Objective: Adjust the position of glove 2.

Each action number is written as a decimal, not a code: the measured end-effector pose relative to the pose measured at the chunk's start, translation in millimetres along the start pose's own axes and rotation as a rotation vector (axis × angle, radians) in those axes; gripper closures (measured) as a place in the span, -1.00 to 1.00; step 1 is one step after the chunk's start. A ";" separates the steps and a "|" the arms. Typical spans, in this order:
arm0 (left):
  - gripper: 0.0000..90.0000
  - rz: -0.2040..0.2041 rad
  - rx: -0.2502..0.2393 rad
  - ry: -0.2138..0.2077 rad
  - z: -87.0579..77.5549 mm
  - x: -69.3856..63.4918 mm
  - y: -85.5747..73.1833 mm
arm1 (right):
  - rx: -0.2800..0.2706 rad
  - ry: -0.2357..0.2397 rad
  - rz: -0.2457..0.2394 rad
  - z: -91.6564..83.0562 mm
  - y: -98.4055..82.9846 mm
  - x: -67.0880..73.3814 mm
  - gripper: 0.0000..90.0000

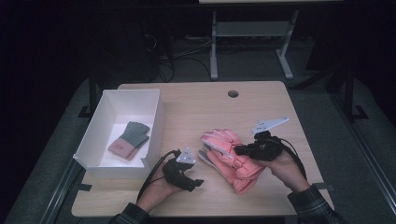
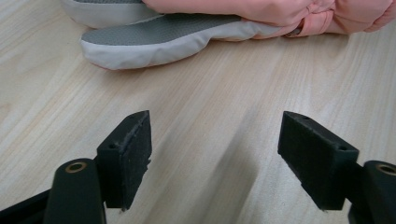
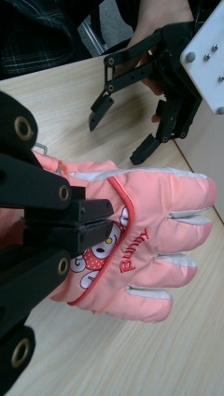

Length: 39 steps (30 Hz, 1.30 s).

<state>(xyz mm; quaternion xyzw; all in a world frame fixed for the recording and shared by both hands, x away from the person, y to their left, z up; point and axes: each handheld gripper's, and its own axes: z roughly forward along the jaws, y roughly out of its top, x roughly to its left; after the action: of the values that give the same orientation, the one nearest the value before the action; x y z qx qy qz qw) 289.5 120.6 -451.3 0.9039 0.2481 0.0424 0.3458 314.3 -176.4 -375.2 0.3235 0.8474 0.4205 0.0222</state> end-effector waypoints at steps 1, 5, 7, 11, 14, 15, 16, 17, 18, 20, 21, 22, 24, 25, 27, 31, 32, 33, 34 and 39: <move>-0.46 -0.003 0.000 0.000 -0.1 0.3 0.0 | 0.002 0.003 -0.002 1.7 0.4 0.8 0.98; -0.54 -0.008 -0.002 0.012 -0.5 1.7 -0.2 | 0.018 0.002 -0.011 8.0 1.1 3.6 0.98; -0.56 -0.006 -0.001 0.014 -0.3 1.5 0.1 | 0.031 0.003 -0.016 12.2 -0.2 3.7 0.98; -0.60 0.001 0.001 0.017 1.0 -0.2 0.2 | 0.048 -0.002 -0.010 18.6 -3.1 2.4 0.98; -0.61 0.004 0.005 0.018 1.0 -0.5 -0.2 | 0.058 -0.001 -0.010 22.4 -4.1 2.1 0.97; -0.61 -0.001 0.000 0.018 1.2 -0.5 -0.2 | 0.065 0.000 -0.006 23.8 -4.4 2.1 0.97; -0.62 0.004 0.001 0.020 0.9 -0.1 -0.1 | 0.078 -0.001 -0.001 25.5 -4.9 2.3 0.96; -0.62 0.005 0.001 0.020 0.8 0.1 0.0 | 0.087 -0.005 -0.009 27.7 -5.4 2.1 0.95; -0.62 0.005 0.001 0.021 0.9 0.2 0.0 | 0.094 -0.007 -0.004 29.3 -5.6 2.7 0.95; -0.62 0.006 0.006 0.018 1.7 0.1 0.0 | 0.112 -0.011 0.003 32.5 -6.0 2.5 0.93; -0.62 0.002 0.007 0.015 2.4 -0.4 0.0 | 0.119 -0.014 0.002 34.0 -6.4 2.4 0.92; -0.62 0.006 0.007 0.016 2.9 -0.6 0.2 | 0.119 -0.015 0.001 35.3 -6.9 2.2 0.91; -0.62 0.008 0.011 0.013 2.8 -1.4 0.4 | 0.122 -0.009 -0.002 36.3 -7.5 1.8 0.86; -0.62 0.010 0.009 0.014 2.6 -1.7 0.5 | 0.117 -0.009 0.008 35.0 -7.2 2.4 0.80; -0.62 0.004 0.004 0.014 2.3 -1.6 -0.1 | 0.100 -0.002 0.010 30.6 -6.0 3.1 0.64; -0.60 0.000 0.007 0.002 1.0 -0.2 0.7 | 0.042 -0.008 -0.010 18.6 -1.9 3.8 0.49; -0.58 -0.001 0.005 -0.003 0.5 -0.1 1.0 | 0.030 -0.012 -0.012 15.3 -1.2 3.2 0.48; -0.53 -0.010 -0.008 -0.013 0.7 -0.7 1.2 | 0.018 -0.014 -0.006 11.5 -0.7 2.0 0.48; -0.49 -0.009 -0.007 -0.018 0.3 -0.9 1.6 | 0.004 -0.014 -0.005 8.0 -0.8 0.0 0.48; -0.21 0.002 0.010 -0.025 -2.0 -3.1 2.7 | -0.050 -0.065 0.020 -12.3 -6.6 -18.3 0.60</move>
<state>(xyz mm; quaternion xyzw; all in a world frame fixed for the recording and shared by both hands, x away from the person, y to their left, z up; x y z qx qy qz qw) 287.4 118.6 -447.8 0.9064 0.2429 0.0301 0.3443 321.5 -198.2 -376.4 0.3446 0.8322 0.4310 0.0535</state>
